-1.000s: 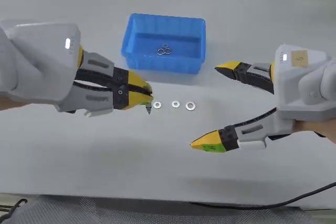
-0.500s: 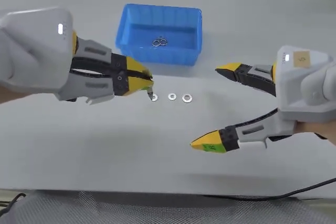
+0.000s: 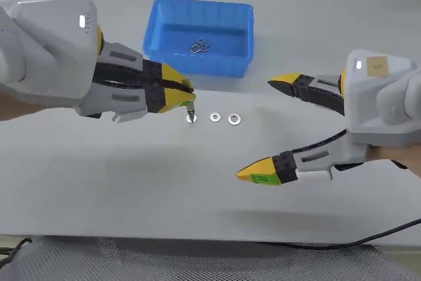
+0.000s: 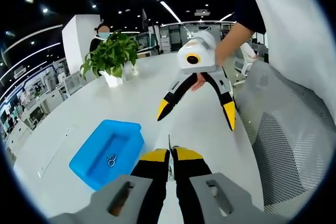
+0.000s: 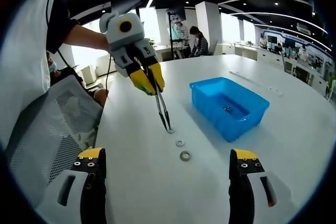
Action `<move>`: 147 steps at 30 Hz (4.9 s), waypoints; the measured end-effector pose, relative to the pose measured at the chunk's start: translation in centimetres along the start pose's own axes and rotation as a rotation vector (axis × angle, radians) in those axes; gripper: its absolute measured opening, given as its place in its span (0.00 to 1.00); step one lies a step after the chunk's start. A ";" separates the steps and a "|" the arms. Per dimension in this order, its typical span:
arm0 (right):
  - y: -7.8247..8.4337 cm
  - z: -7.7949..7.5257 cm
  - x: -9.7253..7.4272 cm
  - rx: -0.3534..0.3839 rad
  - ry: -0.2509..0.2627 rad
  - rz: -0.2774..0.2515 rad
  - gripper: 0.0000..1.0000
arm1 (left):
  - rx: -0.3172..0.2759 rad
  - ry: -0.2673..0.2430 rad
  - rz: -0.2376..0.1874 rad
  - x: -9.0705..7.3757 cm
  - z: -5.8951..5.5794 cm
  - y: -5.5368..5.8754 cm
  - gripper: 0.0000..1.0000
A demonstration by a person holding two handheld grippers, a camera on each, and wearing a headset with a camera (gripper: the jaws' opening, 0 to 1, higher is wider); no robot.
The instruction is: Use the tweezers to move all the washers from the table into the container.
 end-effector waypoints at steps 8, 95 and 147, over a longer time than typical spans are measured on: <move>0.0 0.3 0.0 0.000 -0.007 0.004 0.98 | -0.027 -0.006 -0.003 0.1 0.1 0.3 0.07; -1.5 0.0 9.4 -0.191 -0.272 0.044 0.10 | -0.104 0.078 0.084 0.8 0.4 1.1 0.09; -6.0 0.1 7.0 -0.227 -0.227 0.005 0.10 | -0.069 -0.124 0.087 -4.4 0.9 0.2 0.34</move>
Point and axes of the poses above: the centre of the closed fingertips' face, and the gripper's own axes: x roughly forward along the fingers, z roughly to its left, y roughly out of its underside, the point moved 3 cm from there along -x, roughly backward along the fingers, and after that the axes turned 9 degrees about -z, right-handed, at the moved point
